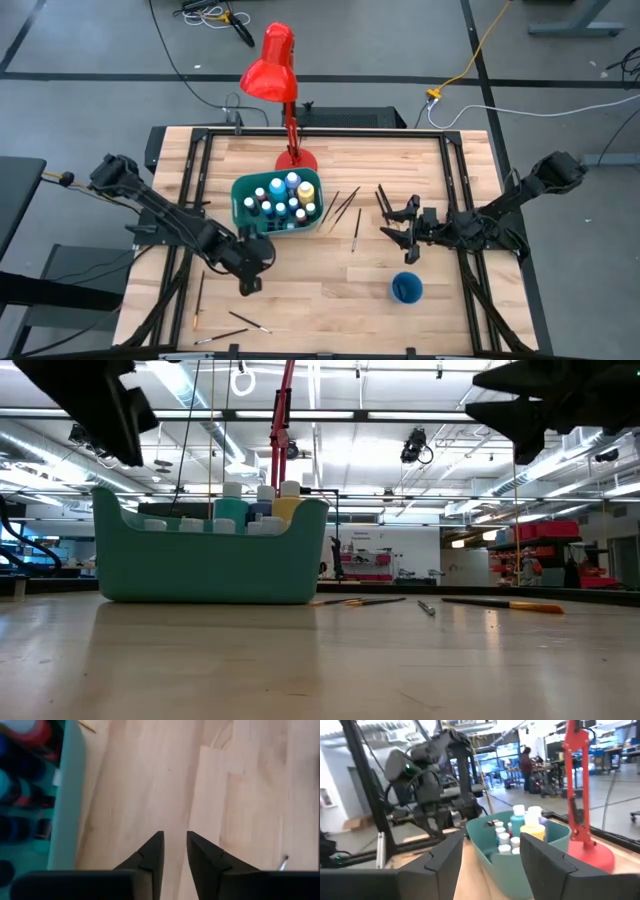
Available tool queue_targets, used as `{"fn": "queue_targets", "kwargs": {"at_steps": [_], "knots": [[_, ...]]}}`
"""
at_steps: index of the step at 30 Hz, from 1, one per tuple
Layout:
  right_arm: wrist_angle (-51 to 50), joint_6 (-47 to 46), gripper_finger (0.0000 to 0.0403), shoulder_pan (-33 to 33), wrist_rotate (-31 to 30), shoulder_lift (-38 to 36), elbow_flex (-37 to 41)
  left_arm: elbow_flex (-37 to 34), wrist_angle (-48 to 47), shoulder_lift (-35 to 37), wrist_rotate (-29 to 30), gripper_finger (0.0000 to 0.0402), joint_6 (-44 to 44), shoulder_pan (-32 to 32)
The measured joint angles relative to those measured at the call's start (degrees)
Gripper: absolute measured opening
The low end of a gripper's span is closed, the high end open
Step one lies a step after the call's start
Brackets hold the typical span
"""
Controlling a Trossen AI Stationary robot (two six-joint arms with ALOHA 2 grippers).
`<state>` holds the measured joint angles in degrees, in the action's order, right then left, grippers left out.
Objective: Pick & Place Paint Supplies
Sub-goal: Put the silver paint brush into the blue cup
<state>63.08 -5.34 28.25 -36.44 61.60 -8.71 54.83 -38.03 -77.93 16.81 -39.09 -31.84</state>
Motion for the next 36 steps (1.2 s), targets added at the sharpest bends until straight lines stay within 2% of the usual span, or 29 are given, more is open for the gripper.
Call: {"fn": "queue_targets", "kwargs": {"at_steps": [4, 6, 11, 15, 19, 27, 36], "knots": [[-1.14, 0.00, 0.0201, 0.00, 0.73, 0.15, 0.04, 0.14, 2.73, -2.13, -0.32, 0.0123, 4.40, -1.53], [-1.84, 0.02, 0.0201, 0.00, 1.42, 0.22, 0.04, -0.09, 2.14, -3.80, -2.78, 0.0138, 6.48, -2.61], [-3.20, 0.05, 0.0201, 0.00, 1.57, 0.32, 0.05, 0.04, 8.79, -9.10, -9.81, 0.0160, 5.01, -6.27], [-3.27, 0.07, 0.0201, 0.00, 1.96, 0.42, 0.04, 0.03, 17.50, -14.02, -10.44, 0.0161, 4.48, -10.05], [-3.26, 0.06, 0.0201, 0.00, 2.52, 0.40, 0.05, 0.02, 22.84, -17.85, -10.53, 0.0151, -0.17, -13.14], [-3.16, 0.09, 0.0201, 0.00, 2.93, 0.38, 0.04, 0.02, 20.44, -18.82, -10.31, 0.0135, -5.69, -16.84], [-3.14, 0.07, 0.0201, 0.00, 2.93, 0.38, 0.04, 0.02, 21.16, -20.08, -8.96, 0.0135, -4.79, -18.38]]}}
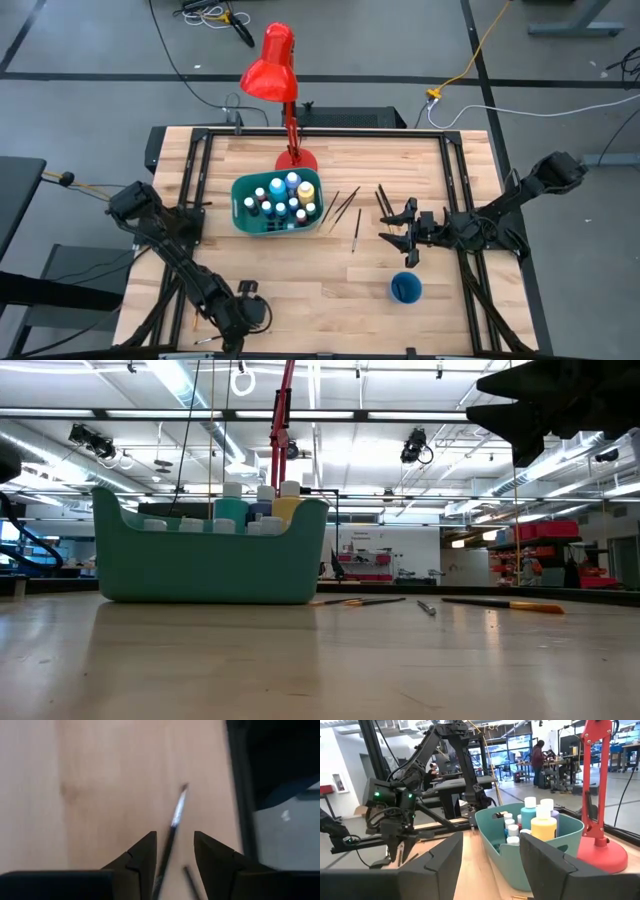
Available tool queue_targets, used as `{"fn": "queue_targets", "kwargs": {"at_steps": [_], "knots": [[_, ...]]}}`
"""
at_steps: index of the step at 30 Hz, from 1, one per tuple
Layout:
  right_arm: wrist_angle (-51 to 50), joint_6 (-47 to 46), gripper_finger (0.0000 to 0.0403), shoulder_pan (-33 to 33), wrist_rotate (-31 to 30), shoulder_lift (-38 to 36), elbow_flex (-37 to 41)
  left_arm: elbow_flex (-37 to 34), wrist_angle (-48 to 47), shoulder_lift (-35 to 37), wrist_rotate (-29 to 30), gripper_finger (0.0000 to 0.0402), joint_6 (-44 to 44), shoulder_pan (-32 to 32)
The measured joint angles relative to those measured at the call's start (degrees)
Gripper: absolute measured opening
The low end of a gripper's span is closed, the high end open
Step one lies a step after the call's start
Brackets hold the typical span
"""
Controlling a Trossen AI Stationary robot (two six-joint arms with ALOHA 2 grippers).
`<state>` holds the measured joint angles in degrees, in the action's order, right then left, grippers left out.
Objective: Pick & Place Paint Supplies
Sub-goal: Put the silver paint brush into the blue cup
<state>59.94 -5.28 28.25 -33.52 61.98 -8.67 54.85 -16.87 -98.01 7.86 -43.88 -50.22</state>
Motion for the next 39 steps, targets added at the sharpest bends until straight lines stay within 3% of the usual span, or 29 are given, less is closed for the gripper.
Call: {"fn": "queue_targets", "kwargs": {"at_steps": [10, 39], "knots": [[-1.06, 0.00, 0.0201, 0.00, -0.02, 0.00, 0.00, 0.05, 4.66, -1.49, 3.56, 0.0135, 4.92, 0.04], [-1.33, 0.00, 0.0201, 0.02, -0.04, 0.00, 0.00, 0.11, 8.94, -6.25, 2.53, 0.0135, 8.50, -0.82]]}}
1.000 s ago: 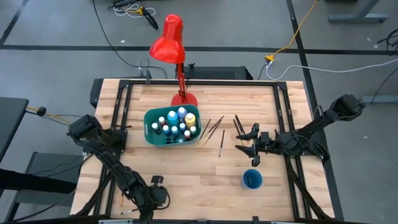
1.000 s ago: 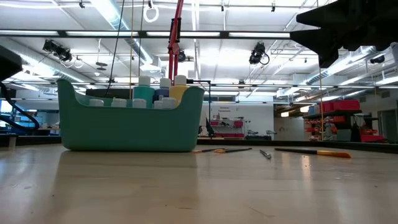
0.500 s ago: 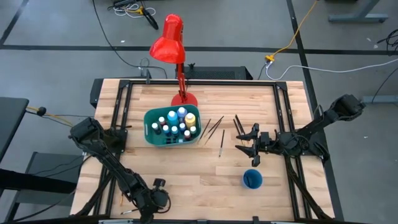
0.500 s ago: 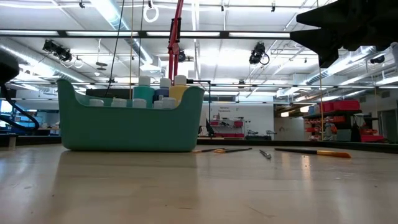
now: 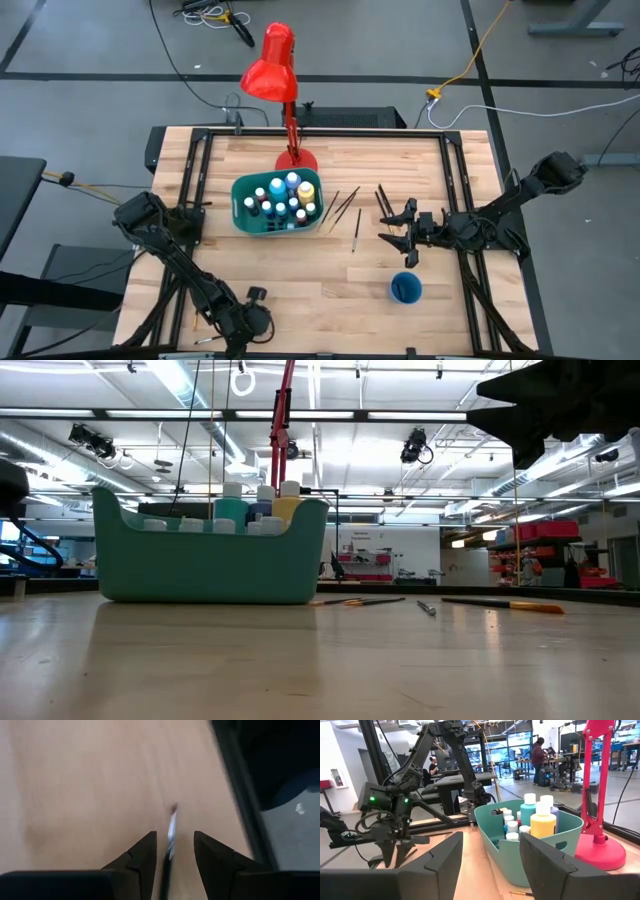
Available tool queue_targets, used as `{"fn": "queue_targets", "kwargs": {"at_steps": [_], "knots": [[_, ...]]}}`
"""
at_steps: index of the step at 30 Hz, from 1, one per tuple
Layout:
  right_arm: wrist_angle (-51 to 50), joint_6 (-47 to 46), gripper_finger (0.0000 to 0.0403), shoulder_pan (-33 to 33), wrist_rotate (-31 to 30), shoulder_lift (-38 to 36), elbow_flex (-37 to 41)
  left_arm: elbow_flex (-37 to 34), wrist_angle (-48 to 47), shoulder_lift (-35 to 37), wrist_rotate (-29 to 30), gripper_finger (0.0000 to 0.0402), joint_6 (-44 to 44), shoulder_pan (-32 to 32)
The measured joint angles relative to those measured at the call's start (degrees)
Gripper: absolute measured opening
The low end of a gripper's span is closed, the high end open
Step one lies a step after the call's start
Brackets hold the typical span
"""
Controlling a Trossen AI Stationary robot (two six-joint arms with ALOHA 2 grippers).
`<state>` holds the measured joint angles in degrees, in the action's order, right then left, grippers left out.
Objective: Pick & Place Paint Supplies
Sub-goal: Put the silver paint brush into the blue cup
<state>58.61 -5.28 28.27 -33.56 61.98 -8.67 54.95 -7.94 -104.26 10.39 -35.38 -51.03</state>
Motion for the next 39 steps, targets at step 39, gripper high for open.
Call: {"fn": "queue_targets", "kwargs": {"at_steps": [39], "knots": [[2.25, 4.11, 0.0201, -0.11, -10.04, 0.00, 0.02, -0.23, -2.41, -1.93, 18.24, 0.0010, 7.98, 2.88]]}}
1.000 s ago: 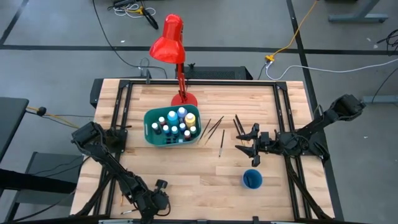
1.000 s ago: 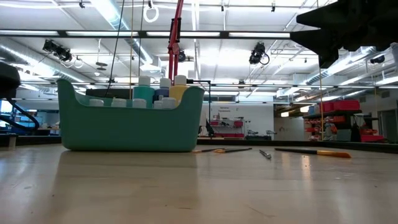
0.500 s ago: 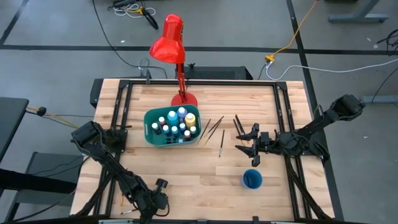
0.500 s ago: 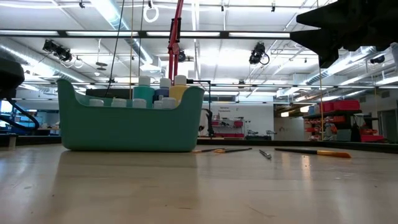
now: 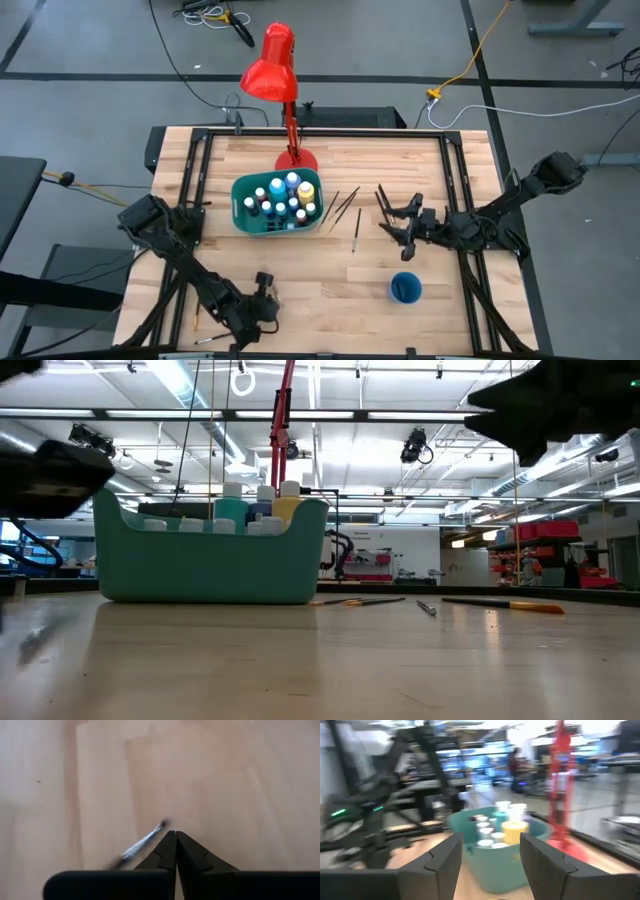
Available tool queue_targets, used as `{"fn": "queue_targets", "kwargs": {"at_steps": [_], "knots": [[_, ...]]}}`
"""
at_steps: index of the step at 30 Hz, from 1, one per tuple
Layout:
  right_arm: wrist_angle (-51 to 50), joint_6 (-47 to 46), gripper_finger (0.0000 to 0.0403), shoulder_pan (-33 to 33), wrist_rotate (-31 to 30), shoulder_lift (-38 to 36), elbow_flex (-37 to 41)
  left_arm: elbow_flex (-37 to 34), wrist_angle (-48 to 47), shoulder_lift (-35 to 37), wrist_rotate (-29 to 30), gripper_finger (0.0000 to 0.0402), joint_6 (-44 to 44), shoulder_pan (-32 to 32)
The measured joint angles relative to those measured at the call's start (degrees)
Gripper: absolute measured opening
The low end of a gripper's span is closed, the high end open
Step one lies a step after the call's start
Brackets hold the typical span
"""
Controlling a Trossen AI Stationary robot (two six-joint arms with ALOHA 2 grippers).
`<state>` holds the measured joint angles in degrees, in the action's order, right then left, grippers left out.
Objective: Pick & Place Paint Supplies
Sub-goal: Put the silver paint brush into the blue cup
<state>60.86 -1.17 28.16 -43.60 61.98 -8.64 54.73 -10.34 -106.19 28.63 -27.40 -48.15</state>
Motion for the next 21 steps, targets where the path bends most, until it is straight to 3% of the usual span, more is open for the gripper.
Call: {"fn": "queue_targets", "kwargs": {"at_steps": [2, 4, 11, 16, 21], "knots": [[-0.15, -1.85, 0.0201, -0.26, -3.19, 0.00, 0.00, 0.01, 0.45, 0.00, 0.02, 0.0009, 2.48, 1.40], [-0.09, -2.95, 0.0201, -0.85, -2.46, 0.00, 0.00, 0.01, 0.50, 0.00, -0.40, 0.0005, 3.92, 2.86], [-1.21, 0.92, 0.0201, -3.83, 13.92, 0.02, -1.97, 0.74, 0.55, 0.10, -1.01, 0.0019, 2.58, 7.51], [-9.17, 6.13, 0.0201, -6.21, 24.89, 4.68, -9.91, 3.14, 0.91, 1.82, 2.86, 0.0025, 2.21, 9.04], [-14.20, 4.29, 0.0201, -8.86, 26.62, 16.23, -19.72, 3.94, -3.14, 4.78, 8.96, 0.0027, -3.07, 9.52]]}}
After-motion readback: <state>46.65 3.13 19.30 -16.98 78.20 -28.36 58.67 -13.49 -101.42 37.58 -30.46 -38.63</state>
